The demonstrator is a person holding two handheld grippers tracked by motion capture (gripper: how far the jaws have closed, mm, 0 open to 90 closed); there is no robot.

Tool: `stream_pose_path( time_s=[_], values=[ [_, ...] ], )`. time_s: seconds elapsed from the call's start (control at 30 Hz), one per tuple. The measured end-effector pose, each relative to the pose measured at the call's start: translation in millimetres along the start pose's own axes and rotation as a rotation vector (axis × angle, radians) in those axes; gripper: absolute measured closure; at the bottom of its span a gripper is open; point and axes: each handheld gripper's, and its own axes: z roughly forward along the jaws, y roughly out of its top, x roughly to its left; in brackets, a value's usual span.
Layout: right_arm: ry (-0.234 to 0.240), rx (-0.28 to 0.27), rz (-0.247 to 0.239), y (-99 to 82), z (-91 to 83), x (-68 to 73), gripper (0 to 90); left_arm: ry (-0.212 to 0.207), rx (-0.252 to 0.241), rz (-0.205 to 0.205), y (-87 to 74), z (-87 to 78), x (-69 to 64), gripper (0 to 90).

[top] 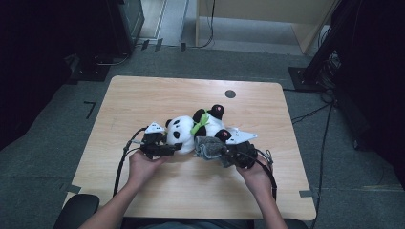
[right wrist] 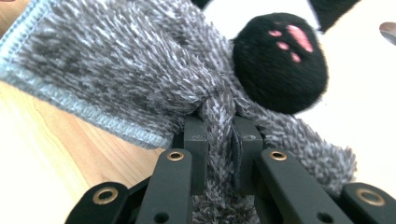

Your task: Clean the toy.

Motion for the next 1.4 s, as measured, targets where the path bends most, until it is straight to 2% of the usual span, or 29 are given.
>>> stream_pose_path(
  time_s=[0.4,0.67,0.83,0.93,1.0,1.07,1.23,1.4],
  values=[
    [-0.063,-0.020,0.080,-11.5,-20.2,-28.1,80.4,0.001,0.000,0.001,-0.1,0.1,-0.1,39.2],
    [-0.106,-0.052,0.213,-20.1,-28.7,-55.4,80.5,0.005,0.002,0.007,-0.5,0.0,-1.2,39.0],
    [-0.145,-0.103,0.244,-14.4,-43.3,-64.9,80.6,0.008,0.002,0.020,-1.9,-0.7,-2.1,38.8],
    [-0.136,-0.151,0.288,-10.9,-54.7,-69.1,80.7,0.015,0.004,0.031,-2.8,-0.9,-4.0,38.7],
    [-0.119,-0.172,0.303,-6.3,-58.5,-67.6,80.7,0.016,0.003,0.031,-2.9,-1.0,-4.5,38.6],
    [-0.100,-0.175,0.288,-0.6,-57.5,-62.4,80.6,0.016,0.004,0.031,-3.0,-1.1,-4.7,38.5],
    [-0.043,-0.204,0.217,24.9,-49.8,-39.0,80.7,0.020,0.004,0.031,-3.0,-1.9,-7.0,38.5],
    [0.023,-0.230,0.135,53.7,-39.3,-9.0,80.8,0.011,0.004,0.023,-3.0,-2.7,-6.4,38.6]
  ],
)
